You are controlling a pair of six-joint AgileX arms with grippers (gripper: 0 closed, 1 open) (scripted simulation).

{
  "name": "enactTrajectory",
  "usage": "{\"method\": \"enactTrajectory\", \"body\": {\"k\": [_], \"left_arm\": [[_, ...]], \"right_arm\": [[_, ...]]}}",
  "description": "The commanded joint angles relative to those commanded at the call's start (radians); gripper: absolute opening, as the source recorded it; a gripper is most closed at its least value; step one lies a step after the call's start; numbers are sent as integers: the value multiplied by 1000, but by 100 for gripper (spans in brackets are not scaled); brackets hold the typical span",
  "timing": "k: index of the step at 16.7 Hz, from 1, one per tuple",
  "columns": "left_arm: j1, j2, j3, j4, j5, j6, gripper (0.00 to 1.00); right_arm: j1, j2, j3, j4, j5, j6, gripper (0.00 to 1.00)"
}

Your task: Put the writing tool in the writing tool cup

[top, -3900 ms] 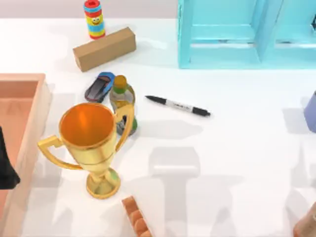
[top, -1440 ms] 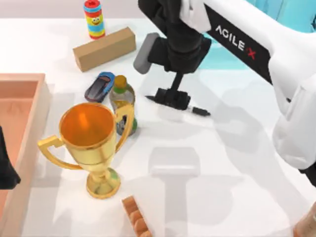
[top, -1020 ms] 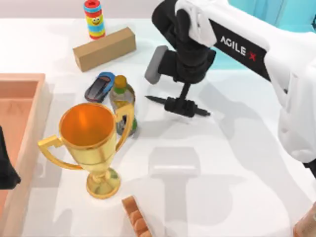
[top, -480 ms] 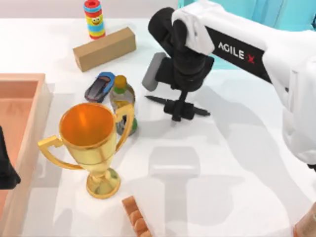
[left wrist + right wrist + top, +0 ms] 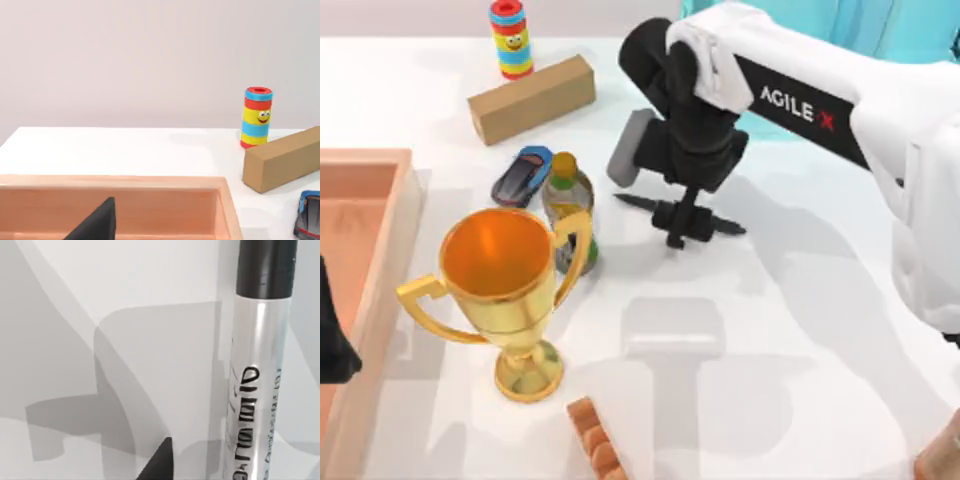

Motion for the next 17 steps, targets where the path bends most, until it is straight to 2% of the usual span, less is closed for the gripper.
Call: {"method": "enactTrajectory", "body": {"k": [6,14,15,17], "left_arm": [[0,0,0,0,0,0,100],[0,0,0,0,0,0,100],[0,0,0,0,0,0,100],[0,0,0,0,0,0,100]], "right_arm": [[0,0,0,0,0,0,2],[0,0,0,0,0,0,0],[-3,-87,-43,-56,-20,27,0],[-14,-95,-38,-53,-22,40,0]]}}
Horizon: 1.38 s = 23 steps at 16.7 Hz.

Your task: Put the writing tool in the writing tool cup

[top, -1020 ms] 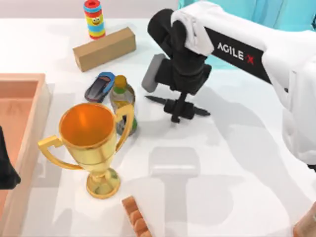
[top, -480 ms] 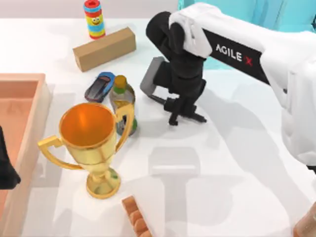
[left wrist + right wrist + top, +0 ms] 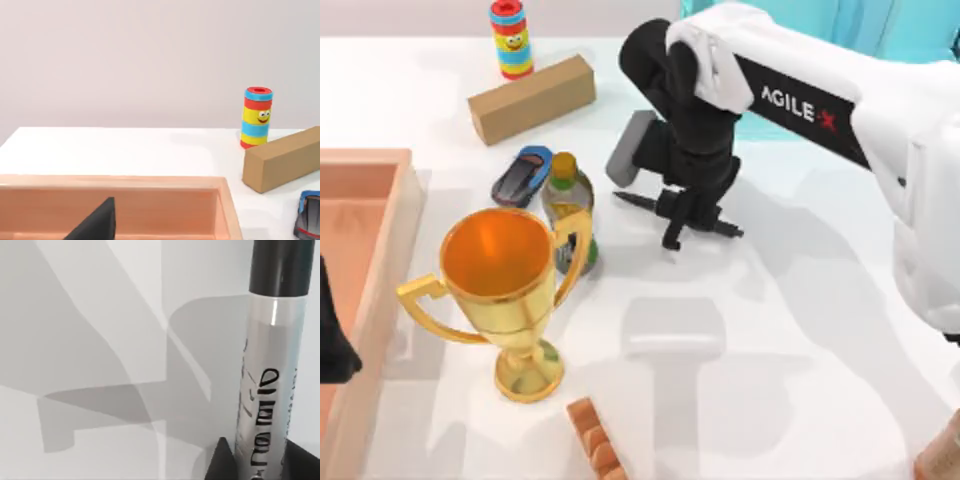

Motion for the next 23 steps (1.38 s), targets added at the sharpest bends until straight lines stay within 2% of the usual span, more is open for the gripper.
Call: {"method": "enactTrajectory", "body": {"k": [8,13,18,23], "left_arm": [[0,0,0,0,0,0,100],[0,0,0,0,0,0,100],[0,0,0,0,0,0,100],[0,0,0,0,0,0,100]], "right_arm": [[-10,-154,-32,-41,-41,230,0],[48,-326,-178,-102,-49,237,0],[193,-545,-369,-190,-9,208,0],[227,-578,-405,-218,10,198,0]]}}
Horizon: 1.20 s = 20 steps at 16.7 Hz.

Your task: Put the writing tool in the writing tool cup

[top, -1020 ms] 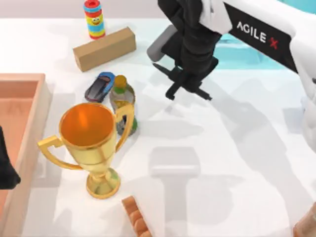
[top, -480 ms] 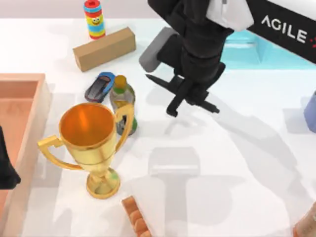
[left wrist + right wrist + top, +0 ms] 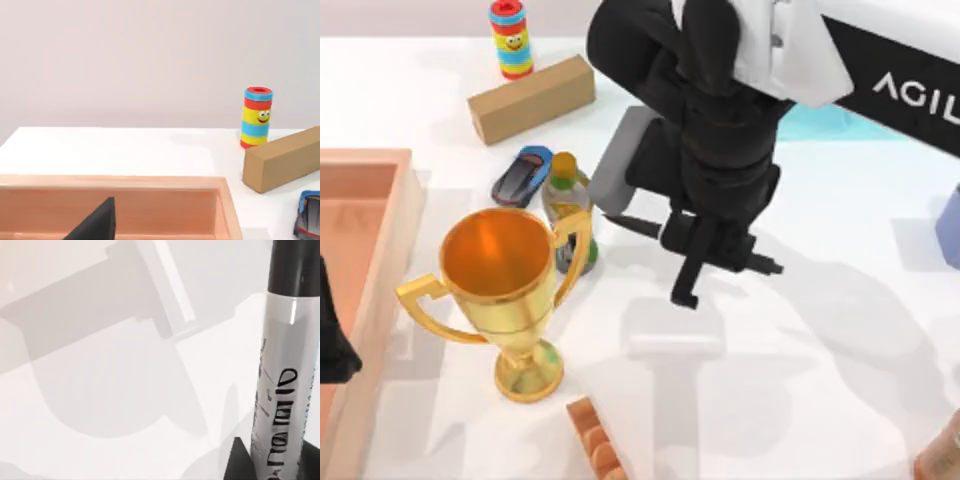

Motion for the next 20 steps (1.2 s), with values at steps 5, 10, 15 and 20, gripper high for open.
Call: {"method": "enactTrajectory", "body": {"k": [5,10,15,20], "left_arm": [[0,0,0,0,0,0,100],[0,0,0,0,0,0,100],[0,0,0,0,0,0,100],[0,0,0,0,0,0,100]], "right_arm": [[-35,-11,-5,59,-49,11,0],[-207,-38,-71,368,-291,84,0],[-448,-49,-223,936,-659,243,0],[-691,-40,-428,1687,-1063,458,0]]}}
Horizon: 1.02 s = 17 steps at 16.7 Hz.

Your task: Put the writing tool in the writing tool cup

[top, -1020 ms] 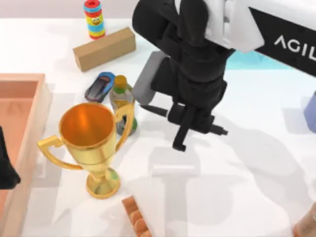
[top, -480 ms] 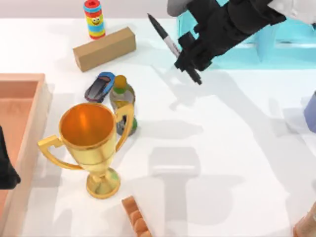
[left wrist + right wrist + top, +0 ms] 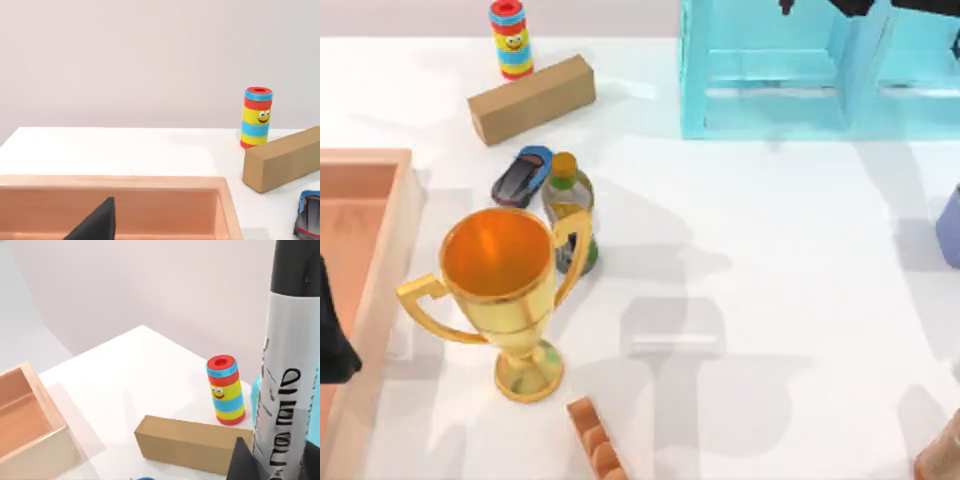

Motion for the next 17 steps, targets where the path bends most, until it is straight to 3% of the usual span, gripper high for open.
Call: {"method": "enactTrajectory", "body": {"k": [4,8,13,17], "left_arm": [[0,0,0,0,0,0,100],[0,0,0,0,0,0,100],[0,0,0,0,0,0,100],[0,0,0,0,0,0,100]], "right_arm": [[-198,42,-169,578,-270,184,0],[-379,81,-319,1017,-451,349,0],[-542,105,-452,1362,-558,508,0],[-611,116,-503,1494,-576,577,0]]}}
